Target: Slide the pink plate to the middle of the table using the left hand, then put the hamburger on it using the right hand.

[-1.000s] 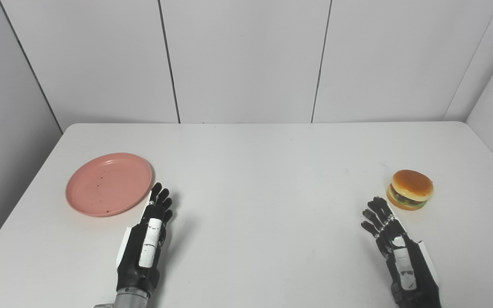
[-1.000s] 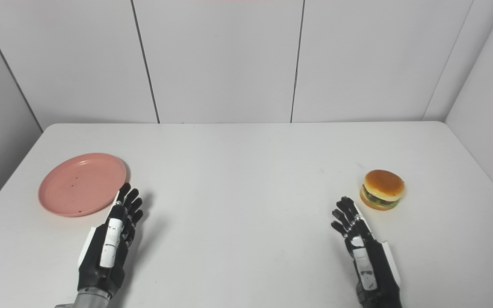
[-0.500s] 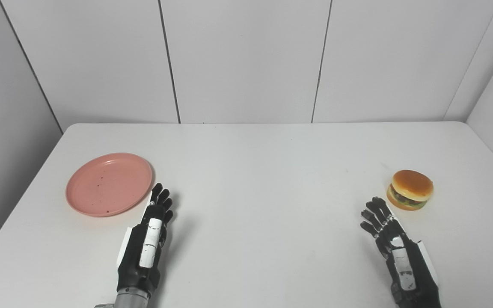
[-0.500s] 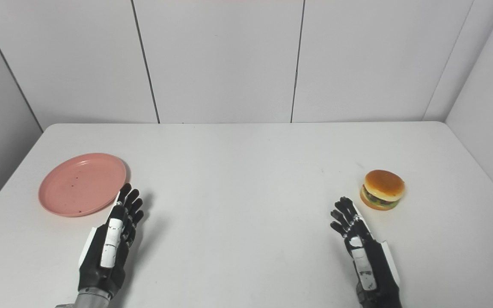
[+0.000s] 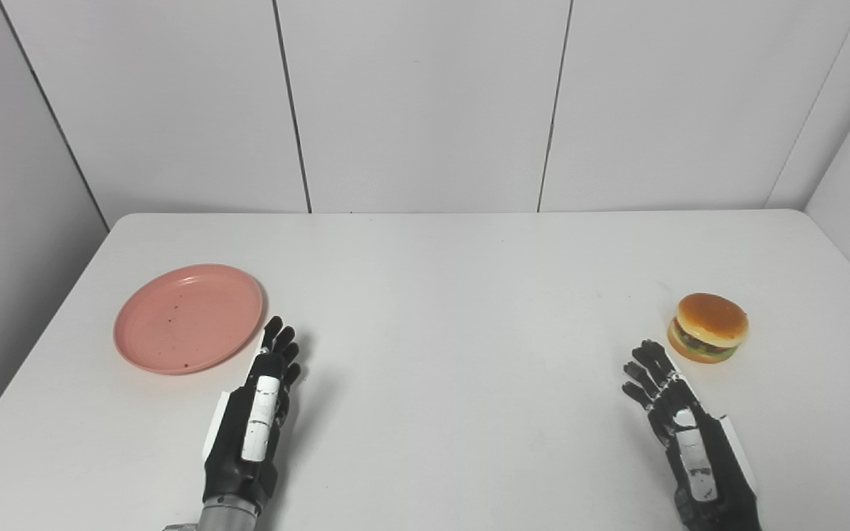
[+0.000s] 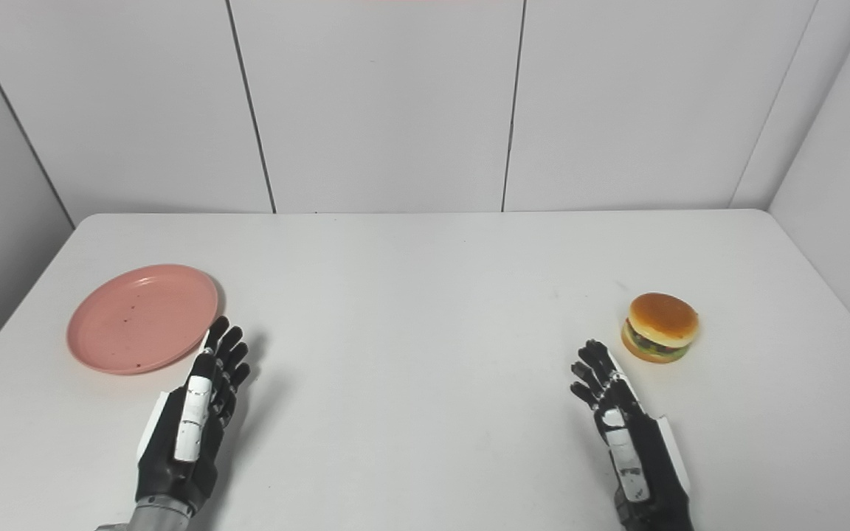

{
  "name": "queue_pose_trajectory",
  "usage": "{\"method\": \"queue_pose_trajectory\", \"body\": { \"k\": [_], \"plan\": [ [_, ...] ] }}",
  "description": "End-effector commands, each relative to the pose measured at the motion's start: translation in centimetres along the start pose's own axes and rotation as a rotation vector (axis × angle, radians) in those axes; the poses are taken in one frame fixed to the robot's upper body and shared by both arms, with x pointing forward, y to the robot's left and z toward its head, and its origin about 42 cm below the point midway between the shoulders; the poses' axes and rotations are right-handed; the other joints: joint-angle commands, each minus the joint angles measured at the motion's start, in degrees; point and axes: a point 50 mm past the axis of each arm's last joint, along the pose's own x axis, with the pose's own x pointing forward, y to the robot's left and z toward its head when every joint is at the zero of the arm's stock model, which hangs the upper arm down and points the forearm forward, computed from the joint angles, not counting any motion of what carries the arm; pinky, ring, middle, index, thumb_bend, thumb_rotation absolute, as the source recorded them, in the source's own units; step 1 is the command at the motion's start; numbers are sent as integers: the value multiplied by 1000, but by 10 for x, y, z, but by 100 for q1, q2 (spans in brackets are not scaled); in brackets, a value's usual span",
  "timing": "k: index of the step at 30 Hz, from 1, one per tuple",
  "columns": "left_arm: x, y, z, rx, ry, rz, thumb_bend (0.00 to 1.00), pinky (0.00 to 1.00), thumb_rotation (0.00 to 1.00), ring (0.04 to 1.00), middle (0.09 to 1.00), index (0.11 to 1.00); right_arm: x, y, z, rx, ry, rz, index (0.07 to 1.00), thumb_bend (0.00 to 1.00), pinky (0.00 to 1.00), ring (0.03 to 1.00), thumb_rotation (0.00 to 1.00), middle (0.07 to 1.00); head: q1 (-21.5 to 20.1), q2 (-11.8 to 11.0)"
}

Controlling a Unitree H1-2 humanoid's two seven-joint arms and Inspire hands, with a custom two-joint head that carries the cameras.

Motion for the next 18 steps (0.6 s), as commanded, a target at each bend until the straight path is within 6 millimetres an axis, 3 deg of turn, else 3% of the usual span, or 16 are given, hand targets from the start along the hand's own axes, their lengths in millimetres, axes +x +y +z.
{"method": "queue_pose_trajectory", "body": {
  "k": [1,9,18],
  "plan": [
    [-15,6,-1,25,10,9,846,1000,902,993,990,999,-2,0,-2,-4,10,11,919,909,893,905,943,924,-7,-14],
    [-15,5,-4,18,13,-2,840,1000,892,993,982,992,-3,-1,-4,-4,16,9,924,916,903,918,943,936,93,-77],
    [-13,-12,-19,17,19,2,847,1000,893,987,980,985,-7,-21,-17,-2,32,14,933,917,923,921,945,938,929,-517]
  ]
}}
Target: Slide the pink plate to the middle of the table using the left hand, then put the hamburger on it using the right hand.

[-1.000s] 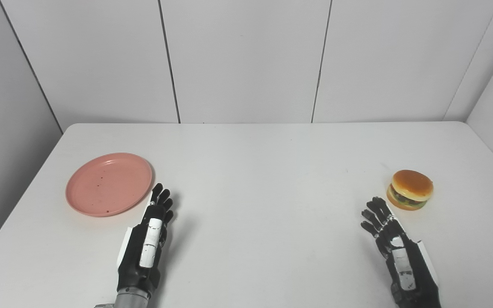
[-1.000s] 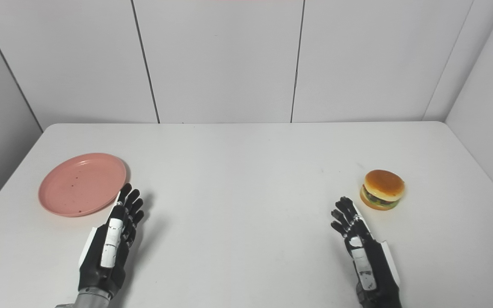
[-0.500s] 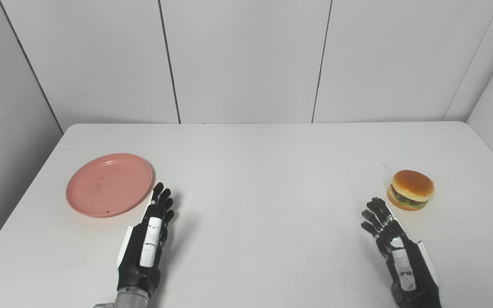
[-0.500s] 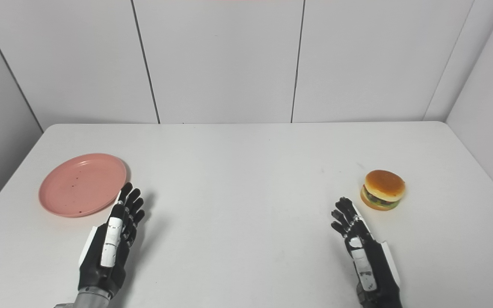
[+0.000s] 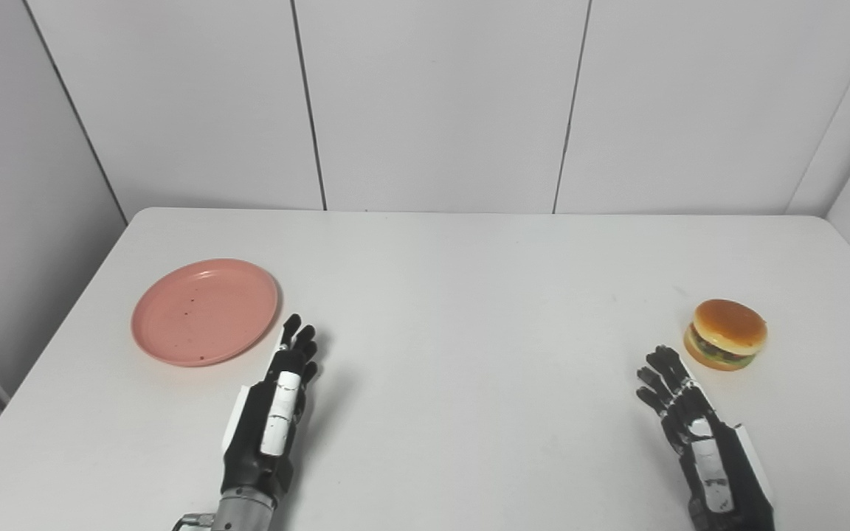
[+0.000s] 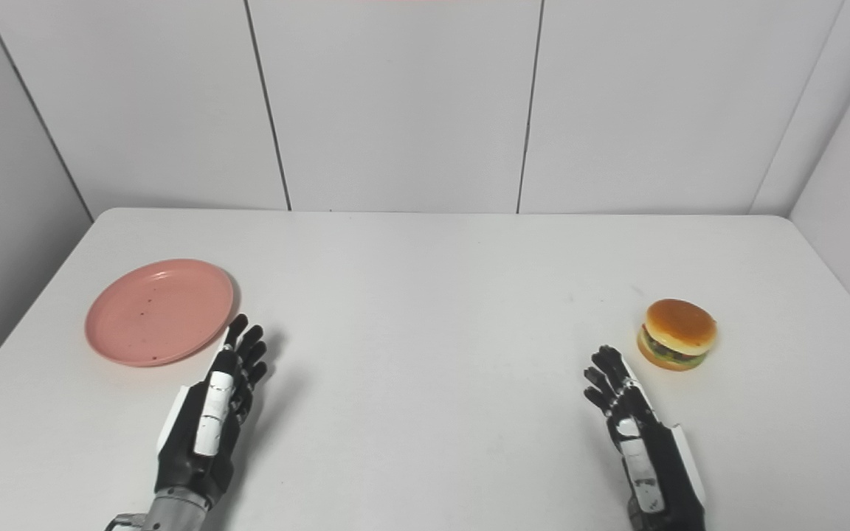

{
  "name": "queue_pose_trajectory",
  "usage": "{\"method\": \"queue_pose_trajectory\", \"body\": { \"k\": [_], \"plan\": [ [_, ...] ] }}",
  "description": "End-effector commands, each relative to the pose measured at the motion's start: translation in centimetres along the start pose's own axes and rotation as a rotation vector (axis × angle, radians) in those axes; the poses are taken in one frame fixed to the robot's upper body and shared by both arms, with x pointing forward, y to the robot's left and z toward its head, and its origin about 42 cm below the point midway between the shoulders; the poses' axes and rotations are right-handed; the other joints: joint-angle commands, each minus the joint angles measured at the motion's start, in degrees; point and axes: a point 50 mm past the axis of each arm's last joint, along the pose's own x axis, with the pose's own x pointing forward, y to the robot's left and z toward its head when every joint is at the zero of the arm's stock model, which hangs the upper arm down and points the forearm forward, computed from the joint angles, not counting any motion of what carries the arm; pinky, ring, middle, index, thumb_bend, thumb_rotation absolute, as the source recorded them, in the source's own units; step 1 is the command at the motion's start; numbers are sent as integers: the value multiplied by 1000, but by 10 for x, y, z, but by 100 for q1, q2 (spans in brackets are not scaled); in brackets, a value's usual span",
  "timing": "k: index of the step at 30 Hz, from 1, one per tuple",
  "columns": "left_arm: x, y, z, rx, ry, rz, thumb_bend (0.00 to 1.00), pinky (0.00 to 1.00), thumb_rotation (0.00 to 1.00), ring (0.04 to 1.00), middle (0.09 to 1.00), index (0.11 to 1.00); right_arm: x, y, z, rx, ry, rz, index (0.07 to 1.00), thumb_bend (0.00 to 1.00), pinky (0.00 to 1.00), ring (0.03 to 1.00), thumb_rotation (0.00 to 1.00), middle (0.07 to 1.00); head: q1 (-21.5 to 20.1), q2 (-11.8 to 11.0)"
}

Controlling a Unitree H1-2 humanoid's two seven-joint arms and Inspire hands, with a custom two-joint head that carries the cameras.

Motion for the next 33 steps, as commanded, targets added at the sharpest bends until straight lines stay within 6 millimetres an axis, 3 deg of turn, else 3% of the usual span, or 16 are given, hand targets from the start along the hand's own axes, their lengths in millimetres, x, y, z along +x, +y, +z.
{"method": "queue_pose_trajectory", "body": {
  "k": [1,9,15,28,33],
  "plan": [
    [-14,-5,-5,-3,-32,22,842,1000,888,983,972,980,-6,-19,-14,-17,48,-17,938,919,922,923,952,940,164,-86],
    [-11,-20,-18,-6,-29,33,840,1000,882,989,981,972,-8,-38,-29,-24,54,-10,949,924,915,924,968,950,483,-458],
    [-12,-23,-22,-6,-29,31,828,1000,903,999,986,978,-11,-42,-36,-24,56,-2,944,911,904,920,977,943,530,-604],
    [-15,-20,-30,-37,-22,41,806,1000,907,1000,992,984,-12,-38,-46,-7,64,5,932,931,893,917,957,940,426,-870],
    [-14,-17,-28,-86,-15,72,873,995,881,977,968,972,-12,-38,-47,-4,64,7,930,948,888,911,946,935,441,-843]
  ]
}}
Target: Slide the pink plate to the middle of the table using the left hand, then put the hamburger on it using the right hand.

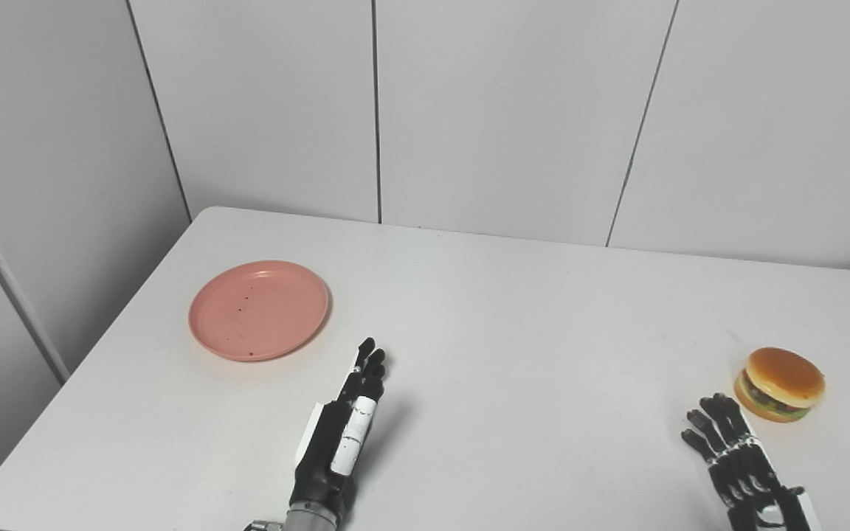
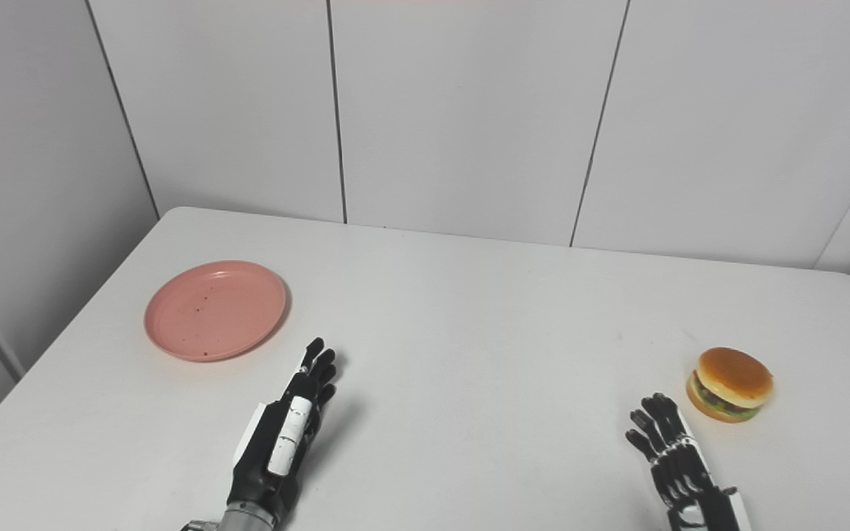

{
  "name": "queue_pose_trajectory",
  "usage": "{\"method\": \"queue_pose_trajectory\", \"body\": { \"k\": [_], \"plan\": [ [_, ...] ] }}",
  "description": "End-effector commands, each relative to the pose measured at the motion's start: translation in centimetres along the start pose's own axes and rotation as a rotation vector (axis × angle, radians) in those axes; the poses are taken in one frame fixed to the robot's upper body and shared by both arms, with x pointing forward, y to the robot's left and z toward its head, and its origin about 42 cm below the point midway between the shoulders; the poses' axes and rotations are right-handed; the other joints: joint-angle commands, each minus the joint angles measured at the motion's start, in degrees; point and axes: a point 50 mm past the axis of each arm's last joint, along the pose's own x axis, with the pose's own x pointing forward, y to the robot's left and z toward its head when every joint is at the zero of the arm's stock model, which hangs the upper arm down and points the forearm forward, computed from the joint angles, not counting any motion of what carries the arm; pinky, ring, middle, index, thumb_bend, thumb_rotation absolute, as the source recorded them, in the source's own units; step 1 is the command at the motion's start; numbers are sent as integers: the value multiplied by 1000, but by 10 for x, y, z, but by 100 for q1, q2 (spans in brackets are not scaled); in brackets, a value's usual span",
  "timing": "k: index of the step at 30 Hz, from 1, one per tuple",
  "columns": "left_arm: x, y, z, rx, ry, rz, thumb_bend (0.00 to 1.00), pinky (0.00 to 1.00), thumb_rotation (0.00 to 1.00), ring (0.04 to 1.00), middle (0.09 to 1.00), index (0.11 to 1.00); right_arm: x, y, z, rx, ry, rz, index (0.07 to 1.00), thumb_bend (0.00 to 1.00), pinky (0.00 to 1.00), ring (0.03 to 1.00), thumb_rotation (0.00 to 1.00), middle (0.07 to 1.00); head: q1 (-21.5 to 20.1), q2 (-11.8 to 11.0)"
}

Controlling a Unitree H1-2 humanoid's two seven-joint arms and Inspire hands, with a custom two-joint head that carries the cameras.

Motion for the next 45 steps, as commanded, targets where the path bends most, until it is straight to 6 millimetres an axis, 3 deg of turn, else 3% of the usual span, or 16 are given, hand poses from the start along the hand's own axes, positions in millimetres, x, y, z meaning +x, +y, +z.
{"method": "queue_pose_trajectory", "body": {
  "k": [1,7,17,21,25,30,37,45],
  "plan": [
    [-13,-2,-3,-64,10,50,878,995,877,975,966,970,-15,-25,-31,-4,180,-62,929,949,887,910,947,934,-11,7],
    [0,3,24,-108,-89,48,849,995,866,982,965,965,-14,-24,-32,4,186,-55,930,939,903,916,955,931,-55,0],
    [46,8,105,-96,-345,9,818,918,908,904,907,914,-15,-19,-31,1,184,-59,919,953,880,905,942,924,-141,59],
    [61,20,121,-65,-391,13,851,916,893,870,890,869,-16,-17,-30,0,182,-58,915,959,876,898,938,918,-165,78],
    [91,49,146,20,-462,47,879,915,916,873,872,845,-17,-15,-30,3,180,-58,909,961,866,889,929,913,-175,88],
    [112,79,167,79,-496,89,861,905,938,870,880,848,-17,-16,-31,2,180,-55,908,958,862,891,929,913,-165,83],
    [139,120,175,122,-512,166,917,864,879,840,880,856,-18,-17,-32,-1,184,-54,908,959,868,892,931,914,-161,87],
    [172,169,161,188,-537,229,911,882,839,863,880,820,-19,-17,-34,-2,188,-49,909,952,868,894,928,917,-190,88]
  ]
}}
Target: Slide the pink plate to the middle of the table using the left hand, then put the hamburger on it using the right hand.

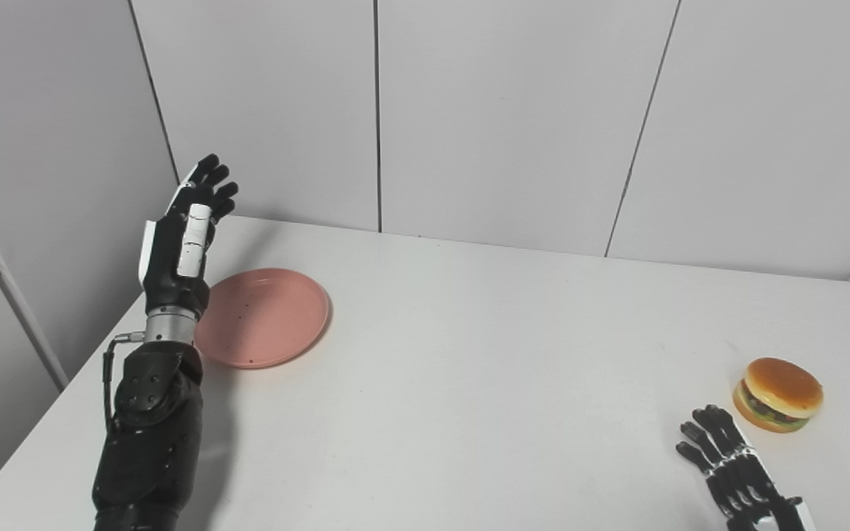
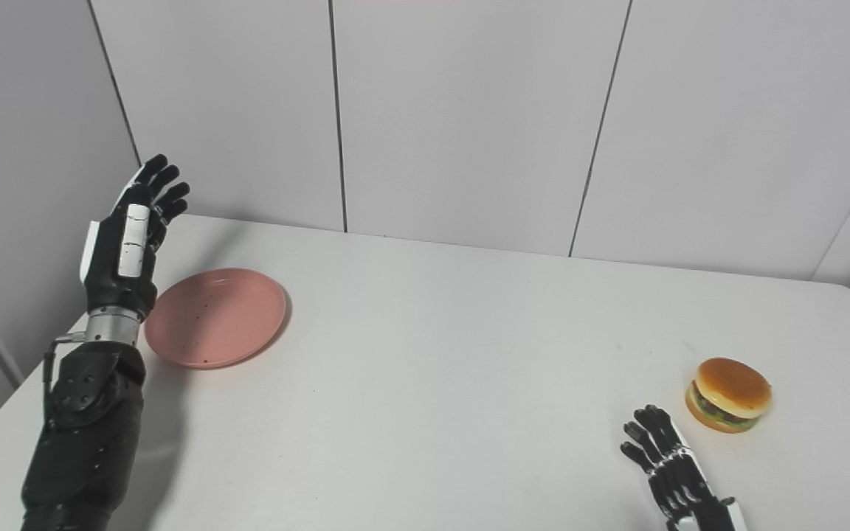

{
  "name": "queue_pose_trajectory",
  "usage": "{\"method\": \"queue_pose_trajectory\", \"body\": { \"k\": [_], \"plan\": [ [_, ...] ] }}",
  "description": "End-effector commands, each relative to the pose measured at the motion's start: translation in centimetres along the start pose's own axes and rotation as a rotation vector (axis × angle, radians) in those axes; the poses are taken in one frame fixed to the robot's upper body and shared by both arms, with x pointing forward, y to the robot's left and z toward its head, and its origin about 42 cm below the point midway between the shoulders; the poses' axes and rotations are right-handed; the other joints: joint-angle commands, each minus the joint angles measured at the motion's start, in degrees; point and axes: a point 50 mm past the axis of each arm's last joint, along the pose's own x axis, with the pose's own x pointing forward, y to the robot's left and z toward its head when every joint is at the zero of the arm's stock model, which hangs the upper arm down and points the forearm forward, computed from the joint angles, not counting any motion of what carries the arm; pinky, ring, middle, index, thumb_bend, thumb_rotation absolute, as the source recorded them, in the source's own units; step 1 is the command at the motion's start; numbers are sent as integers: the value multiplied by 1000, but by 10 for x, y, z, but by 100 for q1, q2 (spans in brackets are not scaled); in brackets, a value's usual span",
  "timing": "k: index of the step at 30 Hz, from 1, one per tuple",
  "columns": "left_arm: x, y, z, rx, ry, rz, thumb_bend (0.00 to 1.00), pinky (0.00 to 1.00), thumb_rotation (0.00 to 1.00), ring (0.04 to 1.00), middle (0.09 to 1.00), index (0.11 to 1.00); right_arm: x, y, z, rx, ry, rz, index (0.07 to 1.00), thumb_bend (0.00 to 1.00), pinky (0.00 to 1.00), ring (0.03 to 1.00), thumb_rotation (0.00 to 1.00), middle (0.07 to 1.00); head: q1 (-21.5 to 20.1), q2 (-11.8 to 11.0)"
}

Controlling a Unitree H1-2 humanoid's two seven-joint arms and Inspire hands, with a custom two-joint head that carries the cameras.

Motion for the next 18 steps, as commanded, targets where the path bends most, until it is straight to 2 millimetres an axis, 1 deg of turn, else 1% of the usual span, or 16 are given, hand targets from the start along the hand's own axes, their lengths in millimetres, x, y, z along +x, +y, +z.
{"method": "queue_pose_trajectory", "body": {
  "k": [1,3,6,9,13,16,18],
  "plan": [
    [34,4,24,18,-154,-21,917,883,837,868,881,813,-16,-14,-32,8,180,-49,908,953,868,894,925,916,-6,8],
    [41,11,18,36,-153,-16,920,886,834,885,889,809,-16,-14,-32,7,180,-47,908,954,866,896,927,916,-10,10],
    [54,26,3,55,-126,10,933,881,815,881,883,798,-17,-14,-33,0,178,-41,911,950,865,898,935,919,-19,10],
    [62,38,-9,57,-85,22,970,844,789,871,887,812,-17,-14,-33,-2,179,-41,910,955,866,898,933,920,-29,17],
    [63,49,-20,89,-29,33,948,858,809,886,896,855,-17,-14,-33,0,182,-43,907,964,868,896,929,919,-23,23],
    [61,54,-27,93,5,44,953,860,805,885,899,856,-18,-14,-33,0,183,-41,906,962,870,896,929,919,-24,28],
    [59,60,-36,112,47,49,937,875,815,894,902,856,-18,-14,-33,-3,184,-40,908,960,868,895,932,919,-42,43]
  ]
}}
